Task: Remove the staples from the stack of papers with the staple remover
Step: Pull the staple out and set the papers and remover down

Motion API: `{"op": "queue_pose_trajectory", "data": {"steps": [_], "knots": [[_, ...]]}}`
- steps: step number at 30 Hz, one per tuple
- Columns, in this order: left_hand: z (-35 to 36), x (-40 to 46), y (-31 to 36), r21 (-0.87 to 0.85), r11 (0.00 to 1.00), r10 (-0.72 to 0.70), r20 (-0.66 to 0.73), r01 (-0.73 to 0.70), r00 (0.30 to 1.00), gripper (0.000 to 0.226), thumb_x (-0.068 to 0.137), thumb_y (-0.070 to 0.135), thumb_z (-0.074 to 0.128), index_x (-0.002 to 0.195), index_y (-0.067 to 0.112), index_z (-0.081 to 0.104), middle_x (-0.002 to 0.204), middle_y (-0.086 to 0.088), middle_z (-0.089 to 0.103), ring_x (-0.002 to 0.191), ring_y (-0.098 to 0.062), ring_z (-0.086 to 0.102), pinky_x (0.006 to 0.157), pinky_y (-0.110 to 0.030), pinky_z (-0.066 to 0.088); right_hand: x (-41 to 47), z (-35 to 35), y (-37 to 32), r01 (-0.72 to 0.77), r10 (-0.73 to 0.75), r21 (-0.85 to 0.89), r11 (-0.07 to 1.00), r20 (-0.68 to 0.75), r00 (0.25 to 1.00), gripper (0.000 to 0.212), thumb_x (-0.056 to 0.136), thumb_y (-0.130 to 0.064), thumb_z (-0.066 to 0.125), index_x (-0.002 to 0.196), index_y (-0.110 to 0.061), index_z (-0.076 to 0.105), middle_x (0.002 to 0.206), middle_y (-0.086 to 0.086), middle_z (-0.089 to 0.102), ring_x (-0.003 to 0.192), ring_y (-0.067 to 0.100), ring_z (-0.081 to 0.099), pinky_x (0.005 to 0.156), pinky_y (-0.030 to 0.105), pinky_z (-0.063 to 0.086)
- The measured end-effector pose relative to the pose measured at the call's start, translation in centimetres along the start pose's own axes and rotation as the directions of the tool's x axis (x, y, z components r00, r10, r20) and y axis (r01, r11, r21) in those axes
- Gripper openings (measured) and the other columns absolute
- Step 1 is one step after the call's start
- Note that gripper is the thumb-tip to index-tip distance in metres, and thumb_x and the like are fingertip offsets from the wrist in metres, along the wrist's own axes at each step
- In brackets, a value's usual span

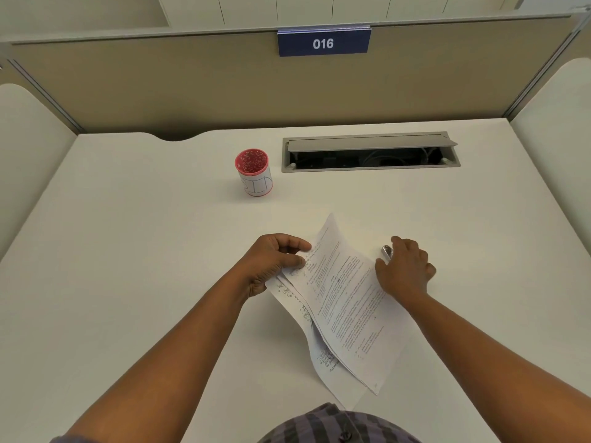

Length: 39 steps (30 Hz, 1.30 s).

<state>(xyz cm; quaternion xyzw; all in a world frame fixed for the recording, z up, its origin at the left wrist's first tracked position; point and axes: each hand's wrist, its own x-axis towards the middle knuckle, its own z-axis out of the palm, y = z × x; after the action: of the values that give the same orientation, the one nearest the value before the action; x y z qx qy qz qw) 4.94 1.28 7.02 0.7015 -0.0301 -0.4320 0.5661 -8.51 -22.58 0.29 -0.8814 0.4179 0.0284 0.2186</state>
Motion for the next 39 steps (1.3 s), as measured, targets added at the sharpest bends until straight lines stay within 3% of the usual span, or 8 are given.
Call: {"op": "queue_pose_trajectory", "data": {"steps": [8,12,14,16,19,23,31,39], "knots": [[0.0,0.1,-0.1,-0.009,1.0,-0.013,-0.013,0.013,1.0,0.029,0.084,-0.011,0.073,0.104,0.01,0.078,0.093,-0.012,0.081,0.081,-0.026,0.077,0.075,-0.037,0.063,0.9,1.1,1.7,0.042,-0.041,0.045,0.998,-0.02,0.999,0.01,0.092,-0.009,0.052,0.099,-0.013,0.058,0.105,0.01,0.056,0.094,0.033,0.049,0.08,0.039,0.04],[0.0,0.0,-0.1,-0.013,1.0,-0.018,-0.011,0.018,1.0,0.03,0.084,-0.011,0.073,0.106,0.009,0.078,0.093,-0.014,0.08,0.079,-0.026,0.077,0.073,-0.036,0.063,1.0,0.9,1.2,0.119,-0.119,0.12,0.986,-0.011,0.993,0.018,0.09,-0.006,0.05,0.076,-0.017,0.047,0.081,0.004,0.055,0.081,0.032,0.054,0.067,0.036,0.037],[0.0,0.0,-0.2,-0.008,1.0,-0.015,-0.013,0.015,1.0,0.03,0.085,-0.011,0.072,0.106,0.009,0.078,0.093,-0.015,0.079,0.08,-0.026,0.076,0.075,-0.038,0.064,0.4,0.5,0.4,0.167,-0.17,0.246,0.955,-0.007,0.985,0.009,0.089,-0.007,0.056,0.085,-0.015,0.058,0.087,0.0,0.062,0.085,0.025,0.059,0.071,0.035,0.045],[0.0,0.0,-0.3,-0.005,1.0,-0.012,-0.019,0.012,1.0,0.03,0.084,-0.011,0.073,0.106,0.01,0.078,0.098,-0.02,0.079,0.083,-0.029,0.075,0.082,-0.043,0.064,-0.6,-0.1,-1.0,0.142,-0.179,0.464,0.875,0.037,0.983,0.017,0.089,-0.011,0.065,0.099,-0.025,0.063,0.094,-0.007,0.065,0.084,0.018,0.061,0.075,0.034,0.051],[0.1,0.1,-0.4,-0.005,1.0,-0.01,-0.022,0.01,1.0,0.03,0.084,-0.011,0.073,0.105,0.01,0.078,0.102,-0.021,0.079,0.086,-0.031,0.075,0.087,-0.048,0.062,-2.0,-0.7,-3.0,0.022,-0.203,0.752,0.659,0.149,0.968,0.032,0.087,-0.005,0.069,0.114,-0.023,0.065,0.097,-0.001,0.066,0.068,0.017,0.059,0.058,0.032,0.052],[0.2,0.1,-0.2,0.013,1.0,-0.007,-0.033,0.008,0.999,0.029,0.085,-0.009,0.072,0.106,0.01,0.078,0.102,-0.02,0.079,0.086,-0.031,0.076,0.085,-0.049,0.063,-3.5,-1.1,-4.9,-0.04,-0.277,0.858,0.512,0.209,0.938,0.032,0.087,0.005,0.066,0.114,-0.013,0.068,0.09,0.007,0.063,0.061,0.015,0.054,0.05,0.025,0.047],[0.5,0.3,0.1,-0.022,1.0,0.009,-0.056,-0.01,0.998,0.03,0.084,-0.01,0.073,0.103,0.012,0.079,0.096,-0.014,0.079,0.082,-0.027,0.073,0.081,-0.043,0.062,-5.9,-0.9,-6.1,-0.057,-0.376,0.869,0.492,0.272,0.886,0.022,0.087,-0.011,0.078,0.108,-0.013,0.072,0.089,0.018,0.073,0.065,0.018,0.064,0.052,0.028,0.052],[0.6,0.3,0.3,0.012,1.0,0.012,-0.085,-0.011,0.996,0.03,0.083,-0.007,0.074,0.101,0.016,0.08,0.101,-0.009,0.08,0.08,-0.025,0.074,0.075,-0.036,0.063,-6.7,-0.5,-6.0,0.035,-0.427,0.839,0.543,0.241,0.872,0.025,0.086,-0.008,0.078,0.107,-0.019,0.073,0.09,0.008,0.075,0.067,0.019,0.067,0.056,0.03,0.057]]}}
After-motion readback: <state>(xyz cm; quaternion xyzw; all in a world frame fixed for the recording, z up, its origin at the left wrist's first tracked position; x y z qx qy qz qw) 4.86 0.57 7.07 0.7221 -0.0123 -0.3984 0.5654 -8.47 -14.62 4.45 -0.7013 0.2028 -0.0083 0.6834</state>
